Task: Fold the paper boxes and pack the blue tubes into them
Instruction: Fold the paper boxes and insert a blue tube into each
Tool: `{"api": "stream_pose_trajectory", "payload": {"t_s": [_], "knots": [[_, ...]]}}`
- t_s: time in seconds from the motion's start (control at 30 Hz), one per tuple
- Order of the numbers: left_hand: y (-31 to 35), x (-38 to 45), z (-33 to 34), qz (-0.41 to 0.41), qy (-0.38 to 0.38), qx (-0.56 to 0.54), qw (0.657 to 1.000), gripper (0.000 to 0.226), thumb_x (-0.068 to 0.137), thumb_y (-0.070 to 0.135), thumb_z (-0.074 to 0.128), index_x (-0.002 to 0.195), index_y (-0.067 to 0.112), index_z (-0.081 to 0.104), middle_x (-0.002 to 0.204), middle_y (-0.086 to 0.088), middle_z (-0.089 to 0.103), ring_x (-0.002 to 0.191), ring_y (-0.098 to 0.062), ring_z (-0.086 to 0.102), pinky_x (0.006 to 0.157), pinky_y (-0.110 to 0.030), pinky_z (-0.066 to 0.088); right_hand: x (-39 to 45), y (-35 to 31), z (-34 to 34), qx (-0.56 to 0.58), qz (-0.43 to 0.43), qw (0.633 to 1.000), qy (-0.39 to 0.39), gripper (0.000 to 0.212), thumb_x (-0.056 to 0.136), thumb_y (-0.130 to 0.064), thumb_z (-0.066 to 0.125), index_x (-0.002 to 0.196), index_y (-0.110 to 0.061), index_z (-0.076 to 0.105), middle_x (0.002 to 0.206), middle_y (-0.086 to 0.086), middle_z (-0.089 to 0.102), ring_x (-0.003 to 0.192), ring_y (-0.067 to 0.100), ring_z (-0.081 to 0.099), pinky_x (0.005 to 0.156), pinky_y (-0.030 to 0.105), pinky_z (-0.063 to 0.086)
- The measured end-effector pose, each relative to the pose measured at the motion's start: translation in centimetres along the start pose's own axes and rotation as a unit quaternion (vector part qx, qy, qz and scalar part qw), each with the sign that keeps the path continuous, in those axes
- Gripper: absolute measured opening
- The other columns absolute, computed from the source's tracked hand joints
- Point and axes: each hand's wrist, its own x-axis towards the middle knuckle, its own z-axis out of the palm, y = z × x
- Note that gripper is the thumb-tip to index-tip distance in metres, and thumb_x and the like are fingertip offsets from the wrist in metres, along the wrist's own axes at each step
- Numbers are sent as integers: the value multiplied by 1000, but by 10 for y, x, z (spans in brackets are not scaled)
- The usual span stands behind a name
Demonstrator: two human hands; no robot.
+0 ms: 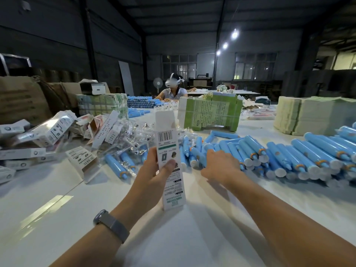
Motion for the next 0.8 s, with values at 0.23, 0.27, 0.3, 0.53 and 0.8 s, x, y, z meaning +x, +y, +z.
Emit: {"api": "stream_pose_trajectory", "payload": {"t_s": [0.23, 0.27, 0.3, 0.53, 0.8], "knots": [[-4, 2, -4, 30, 54, 68, 996, 33, 94, 15, 66, 91, 41, 46, 103, 36, 64, 99, 11, 61, 73, -19, 53, 3, -10, -37, 443, 37, 896, 8, 35, 86, -25, 59, 115, -24, 41, 98, 3, 61, 80, 20, 61, 60, 32, 51], [-5, 3, -5, 39, 62, 80, 994, 32, 93, 15, 67, 91, 38, 45, 102, 37, 65, 98, 13, 61, 69, -15, 53, 2, -15, -46, 494, 29, 869, 16, 27, 88, -24, 57, 111, -23, 43, 98, 5, 61, 75, 18, 60, 52, 27, 49], [-6, 3, -5, 49, 69, 94, 992, 32, 92, 15, 68, 91, 35, 43, 100, 36, 66, 97, 14, 60, 67, -12, 52, 0, -19, -57, 539, 18, 842, 26, 17, 92, -25, 53, 107, -21, 47, 98, 7, 62, 69, 16, 60, 45, 22, 45], [-6, 2, -10, 82, 101, 172, 977, 32, 92, 15, 67, 88, 32, 40, 107, 18, 64, 96, 17, 59, 73, -7, 51, -38, -45, -121, 711, -133, 668, 172, 19, 93, -30, 55, 80, -22, 65, 63, -15, 61, 61, 7, 57, 52, 24, 47], [-6, 1, -9, 87, 100, 187, 973, 35, 91, 16, 69, 87, 34, 40, 105, 31, 57, 95, 23, 55, 70, -4, 48, -53, -54, -116, 589, -263, 713, 274, 81, 83, 2, 65, 148, -25, 23, 102, -12, 58, 85, 13, 67, 64, 31, 60]]}}
